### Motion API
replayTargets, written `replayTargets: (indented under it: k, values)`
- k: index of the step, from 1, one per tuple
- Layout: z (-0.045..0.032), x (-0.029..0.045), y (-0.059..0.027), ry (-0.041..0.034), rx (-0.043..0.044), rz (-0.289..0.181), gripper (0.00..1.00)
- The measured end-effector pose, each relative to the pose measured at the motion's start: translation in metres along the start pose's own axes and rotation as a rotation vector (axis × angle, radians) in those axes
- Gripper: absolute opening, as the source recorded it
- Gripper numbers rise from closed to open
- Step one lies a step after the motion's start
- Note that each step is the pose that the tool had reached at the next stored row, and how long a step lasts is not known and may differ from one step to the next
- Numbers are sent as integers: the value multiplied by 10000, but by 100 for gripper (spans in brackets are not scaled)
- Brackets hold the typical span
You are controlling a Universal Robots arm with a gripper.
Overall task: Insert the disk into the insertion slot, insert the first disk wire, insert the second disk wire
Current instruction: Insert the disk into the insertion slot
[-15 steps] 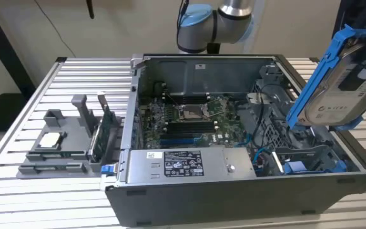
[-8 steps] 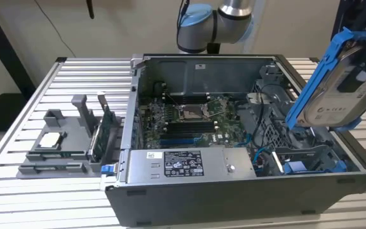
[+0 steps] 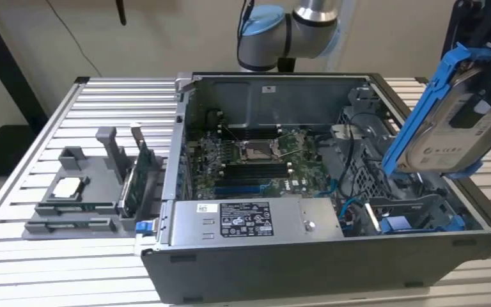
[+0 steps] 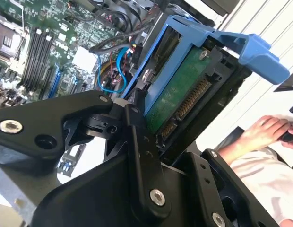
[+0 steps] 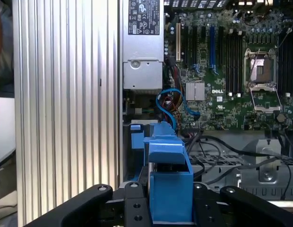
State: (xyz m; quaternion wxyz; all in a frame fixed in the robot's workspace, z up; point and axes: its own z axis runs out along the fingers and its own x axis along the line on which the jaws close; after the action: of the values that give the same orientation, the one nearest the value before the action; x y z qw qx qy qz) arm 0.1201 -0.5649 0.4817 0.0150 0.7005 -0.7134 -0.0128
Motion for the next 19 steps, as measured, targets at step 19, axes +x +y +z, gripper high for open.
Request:
replayTargets:
  k: [19]
  values:
    - [141,1,-26,23,1,1,33]
